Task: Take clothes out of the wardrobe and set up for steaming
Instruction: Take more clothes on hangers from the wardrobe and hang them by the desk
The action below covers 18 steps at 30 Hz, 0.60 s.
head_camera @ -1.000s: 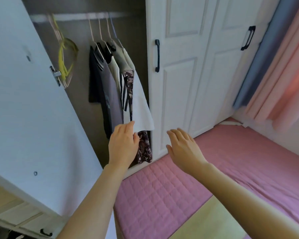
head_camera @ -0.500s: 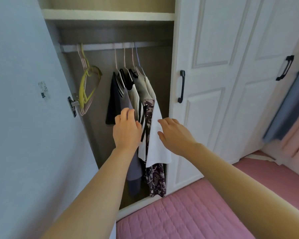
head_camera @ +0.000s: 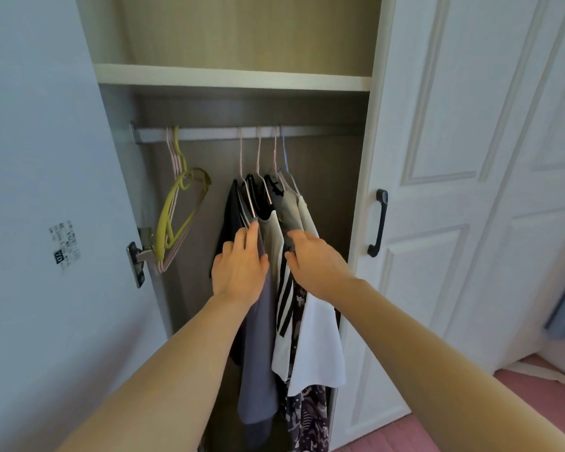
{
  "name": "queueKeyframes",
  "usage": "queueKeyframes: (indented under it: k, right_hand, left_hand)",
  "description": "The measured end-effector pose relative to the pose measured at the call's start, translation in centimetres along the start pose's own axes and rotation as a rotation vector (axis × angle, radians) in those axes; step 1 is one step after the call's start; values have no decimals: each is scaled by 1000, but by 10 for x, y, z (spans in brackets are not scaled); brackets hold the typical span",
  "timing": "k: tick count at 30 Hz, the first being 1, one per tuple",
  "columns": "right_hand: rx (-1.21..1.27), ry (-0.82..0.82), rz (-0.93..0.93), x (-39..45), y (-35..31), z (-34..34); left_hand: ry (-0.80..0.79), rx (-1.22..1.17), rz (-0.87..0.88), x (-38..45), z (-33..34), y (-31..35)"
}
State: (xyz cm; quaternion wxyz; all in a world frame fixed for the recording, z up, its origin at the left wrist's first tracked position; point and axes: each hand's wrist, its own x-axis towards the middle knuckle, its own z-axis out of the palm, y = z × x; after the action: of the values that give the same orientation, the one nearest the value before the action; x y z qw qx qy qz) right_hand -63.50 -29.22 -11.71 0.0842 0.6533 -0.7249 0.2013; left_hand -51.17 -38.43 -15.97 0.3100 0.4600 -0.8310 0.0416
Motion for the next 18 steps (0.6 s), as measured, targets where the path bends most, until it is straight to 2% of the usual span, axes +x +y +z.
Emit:
queueKeyframes:
  k: [5,11,18]
  right_hand:
    - [67,44,-27,30,-5,9]
    - [146,36,98,61,-9,20]
    - [266,10,175,94,-14,27]
  left_hand:
    - [-45,-31,-43,11,0,-4]
    - [-128,-109,-117,21,-6,-14]
    - [-118,-377,-214,49,-19,-19]
